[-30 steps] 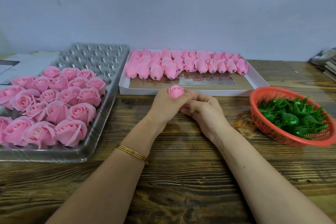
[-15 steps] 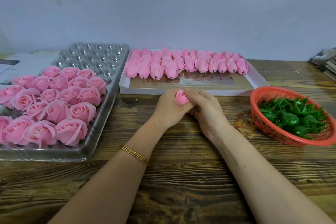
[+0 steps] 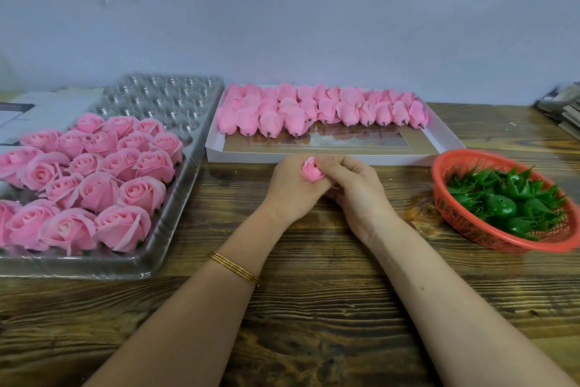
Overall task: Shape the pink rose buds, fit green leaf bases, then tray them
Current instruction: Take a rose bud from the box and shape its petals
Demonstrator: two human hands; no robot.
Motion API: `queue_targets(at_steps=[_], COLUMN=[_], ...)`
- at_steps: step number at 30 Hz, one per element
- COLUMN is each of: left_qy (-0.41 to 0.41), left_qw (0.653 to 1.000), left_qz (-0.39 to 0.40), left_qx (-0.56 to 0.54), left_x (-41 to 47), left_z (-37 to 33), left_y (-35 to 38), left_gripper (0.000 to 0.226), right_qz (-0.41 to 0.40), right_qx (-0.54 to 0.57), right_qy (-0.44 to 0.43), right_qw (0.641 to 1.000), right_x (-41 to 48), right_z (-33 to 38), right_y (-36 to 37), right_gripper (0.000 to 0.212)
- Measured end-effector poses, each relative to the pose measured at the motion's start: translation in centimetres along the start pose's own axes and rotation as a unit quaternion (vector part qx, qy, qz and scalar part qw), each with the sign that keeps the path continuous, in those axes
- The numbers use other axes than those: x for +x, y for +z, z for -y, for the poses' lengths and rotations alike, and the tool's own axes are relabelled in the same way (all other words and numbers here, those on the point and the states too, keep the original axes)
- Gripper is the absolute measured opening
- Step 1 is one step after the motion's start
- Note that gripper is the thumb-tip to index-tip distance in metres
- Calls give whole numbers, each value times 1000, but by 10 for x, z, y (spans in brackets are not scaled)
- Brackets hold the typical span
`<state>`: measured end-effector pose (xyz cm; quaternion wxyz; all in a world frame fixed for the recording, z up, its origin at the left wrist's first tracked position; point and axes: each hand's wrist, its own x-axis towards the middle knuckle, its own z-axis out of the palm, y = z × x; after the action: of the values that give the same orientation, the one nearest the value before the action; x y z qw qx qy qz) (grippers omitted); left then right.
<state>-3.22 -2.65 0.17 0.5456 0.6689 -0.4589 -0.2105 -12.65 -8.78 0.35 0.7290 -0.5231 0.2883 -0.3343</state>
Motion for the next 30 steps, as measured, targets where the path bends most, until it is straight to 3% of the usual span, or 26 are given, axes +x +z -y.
queue_targets(at_steps=[3, 6, 12, 17, 19, 23, 30], left_qy=[2, 6, -33, -57, -57, -75, -115], left_qw=[1000, 1000, 999, 989, 981, 964, 941], left_qz=[7, 12, 8, -60, -74, -73, -59], left_qx=[-6, -9, -28, -126, -169, -245, -313], left_x=[1, 1, 1, 2, 2, 3, 5], left_z=[0, 0, -2, -5, -5, -7, -6], left_y=[-1, -1, -1, -2, -2, 3, 8], left_gripper=[12, 9, 25, 29, 34, 56, 46], right_qz=[10, 9, 1, -22, -8, 29, -3], right_qx=[-2, -3, -5, 19, -31, -173, -241], right_qy=[-1, -2, -5, 9, -3, -84, -156], right_qw=[1000, 1000, 1000, 1000, 999, 981, 958], right_x=[0, 0, 1, 3, 2, -3, -1], right_z=[0, 0, -2, -2, -3, -9, -15], right_y=[0, -1, 0, 3, 4, 5, 6], right_gripper=[8, 16, 26, 32, 19, 30, 25])
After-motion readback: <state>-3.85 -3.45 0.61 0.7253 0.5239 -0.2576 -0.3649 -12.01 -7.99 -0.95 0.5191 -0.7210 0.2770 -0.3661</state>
